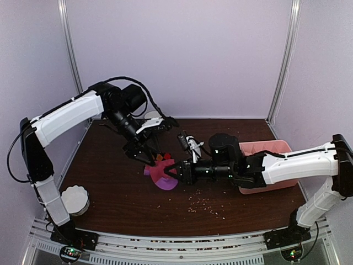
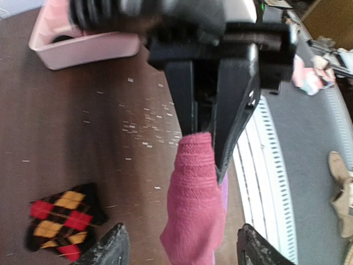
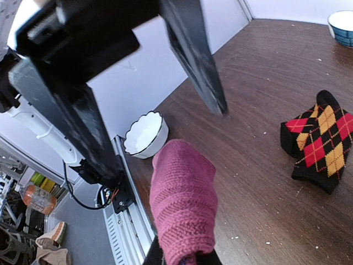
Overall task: Roll the socks
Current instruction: Roll the sock.
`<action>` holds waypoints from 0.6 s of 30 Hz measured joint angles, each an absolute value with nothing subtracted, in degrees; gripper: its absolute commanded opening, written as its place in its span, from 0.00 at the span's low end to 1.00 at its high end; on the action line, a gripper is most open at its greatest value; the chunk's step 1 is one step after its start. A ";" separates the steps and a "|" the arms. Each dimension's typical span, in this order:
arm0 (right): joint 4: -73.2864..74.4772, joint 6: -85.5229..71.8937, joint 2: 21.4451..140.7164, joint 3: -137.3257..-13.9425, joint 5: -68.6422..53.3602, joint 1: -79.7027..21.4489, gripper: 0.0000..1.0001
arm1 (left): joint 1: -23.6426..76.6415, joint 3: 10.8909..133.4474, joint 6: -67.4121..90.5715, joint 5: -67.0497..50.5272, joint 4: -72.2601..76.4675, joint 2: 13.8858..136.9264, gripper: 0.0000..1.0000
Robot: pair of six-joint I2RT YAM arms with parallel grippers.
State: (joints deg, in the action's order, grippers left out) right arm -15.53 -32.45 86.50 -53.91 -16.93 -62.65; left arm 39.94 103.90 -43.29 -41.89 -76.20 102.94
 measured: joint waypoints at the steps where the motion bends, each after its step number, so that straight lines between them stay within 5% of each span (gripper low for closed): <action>1: -14.74 -33.19 86.50 -54.06 -15.44 -62.65 0.00 | 39.97 104.77 -42.59 -40.51 -75.66 102.04 0.69; 7: -10.13 -37.63 86.52 -56.53 -8.45 -62.65 0.00 | 41.43 108.88 -40.56 -32.86 -71.57 98.74 0.69; 18: -7.60 -51.62 86.76 -60.51 -2.87 -62.65 0.00 | 48.60 96.49 -39.92 -17.28 -60.53 95.07 0.68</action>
State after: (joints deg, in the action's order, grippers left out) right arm -7.60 -51.62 86.76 -60.51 -2.87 -62.65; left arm 48.60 96.49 -39.92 -17.28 -60.53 95.07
